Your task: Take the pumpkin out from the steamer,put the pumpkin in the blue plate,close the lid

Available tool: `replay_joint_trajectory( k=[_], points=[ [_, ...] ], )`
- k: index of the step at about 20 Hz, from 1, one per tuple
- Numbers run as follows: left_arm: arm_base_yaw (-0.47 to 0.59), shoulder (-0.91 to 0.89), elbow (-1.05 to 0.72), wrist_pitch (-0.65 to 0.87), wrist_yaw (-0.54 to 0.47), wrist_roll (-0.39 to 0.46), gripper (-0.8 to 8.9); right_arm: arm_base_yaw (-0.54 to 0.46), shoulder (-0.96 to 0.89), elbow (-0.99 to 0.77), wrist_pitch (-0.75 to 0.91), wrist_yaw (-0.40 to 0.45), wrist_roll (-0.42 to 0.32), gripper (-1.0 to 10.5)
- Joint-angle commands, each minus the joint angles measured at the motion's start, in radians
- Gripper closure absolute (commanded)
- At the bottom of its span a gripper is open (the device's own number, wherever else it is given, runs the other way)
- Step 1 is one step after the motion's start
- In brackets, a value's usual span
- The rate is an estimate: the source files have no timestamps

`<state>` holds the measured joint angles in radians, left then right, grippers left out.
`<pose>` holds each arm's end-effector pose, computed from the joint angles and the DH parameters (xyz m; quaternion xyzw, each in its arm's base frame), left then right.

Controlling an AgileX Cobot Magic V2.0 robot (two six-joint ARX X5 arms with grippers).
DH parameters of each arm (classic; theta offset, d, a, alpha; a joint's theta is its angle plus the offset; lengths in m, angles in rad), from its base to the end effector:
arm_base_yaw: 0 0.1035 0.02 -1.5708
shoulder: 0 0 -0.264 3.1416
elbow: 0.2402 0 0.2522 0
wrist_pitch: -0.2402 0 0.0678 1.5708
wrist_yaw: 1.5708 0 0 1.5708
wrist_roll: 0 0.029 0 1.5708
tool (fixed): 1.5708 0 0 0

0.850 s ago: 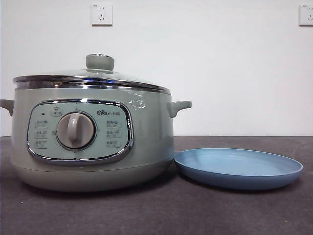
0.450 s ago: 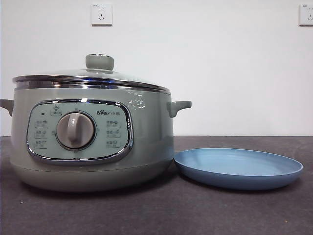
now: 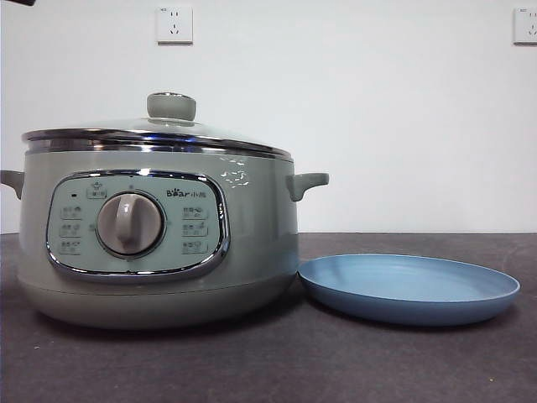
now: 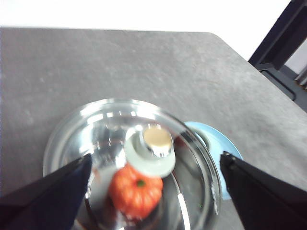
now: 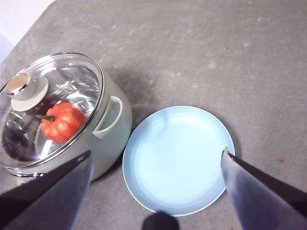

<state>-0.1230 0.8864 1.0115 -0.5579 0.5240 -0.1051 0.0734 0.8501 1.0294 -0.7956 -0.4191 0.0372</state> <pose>0.1699 -0.0356 0.3592 -0.0913 0.2264 -0.2990 0.9225 0.1518 0.0230 0.3501 0.0693 0.3030 0.2267 0.9230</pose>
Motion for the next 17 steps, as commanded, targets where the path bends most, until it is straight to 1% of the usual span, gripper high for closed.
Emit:
replay_joint_trajectory(
  k=[1, 2, 5, 9, 11, 17],
  points=[
    [-0.070, 0.069, 0.069, 0.006, -0.071, 0.008, 3.70, 0.002, 0.001, 0.004, 0.002, 0.000, 0.008, 5.0],
    [-0.103, 0.101, 0.100, 0.001, -0.101, 0.027, 3.70, 0.002, 0.001, 0.004, 0.002, -0.001, 0.010, 5.0],
    [-0.215, 0.218, 0.198, -0.027, -0.233, 0.065, 3.74, 0.002, 0.001, 0.004, 0.002, -0.001, 0.014, 5.0],
    [-0.320, 0.360, 0.266, -0.042, -0.364, 0.098, 3.74, 0.002, 0.001, 0.004, 0.001, -0.001, 0.014, 5.0],
    [-0.347, 0.421, 0.267, -0.042, -0.397, 0.107, 3.74, 0.002, 0.001, 0.004, 0.001, 0.000, 0.014, 5.0],
    [-0.370, 0.549, 0.267, -0.077, -0.419, 0.111, 3.74, 0.002, 0.001, 0.004, 0.001, 0.000, 0.014, 5.0]
  ],
)
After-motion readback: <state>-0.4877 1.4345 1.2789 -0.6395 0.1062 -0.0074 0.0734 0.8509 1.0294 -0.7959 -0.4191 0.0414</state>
